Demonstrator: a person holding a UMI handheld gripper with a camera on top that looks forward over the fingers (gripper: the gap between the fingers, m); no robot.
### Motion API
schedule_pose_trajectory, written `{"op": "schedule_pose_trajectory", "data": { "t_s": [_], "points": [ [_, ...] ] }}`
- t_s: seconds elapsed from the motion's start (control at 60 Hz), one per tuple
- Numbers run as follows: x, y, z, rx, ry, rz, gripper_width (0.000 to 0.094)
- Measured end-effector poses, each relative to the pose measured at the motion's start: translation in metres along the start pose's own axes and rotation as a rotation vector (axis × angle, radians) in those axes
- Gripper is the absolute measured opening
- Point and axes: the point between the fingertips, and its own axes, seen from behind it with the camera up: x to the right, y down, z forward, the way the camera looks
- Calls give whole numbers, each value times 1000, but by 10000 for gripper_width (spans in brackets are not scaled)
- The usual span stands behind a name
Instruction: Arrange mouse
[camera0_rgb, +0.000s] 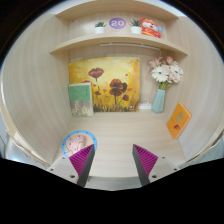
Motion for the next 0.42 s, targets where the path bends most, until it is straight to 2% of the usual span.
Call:
{"op": "schedule_pose_trajectory", "data": {
  "t_s": [0.417],
  "points": [
    [52, 27, -16, -14, 5, 5, 751]
  ]
}}
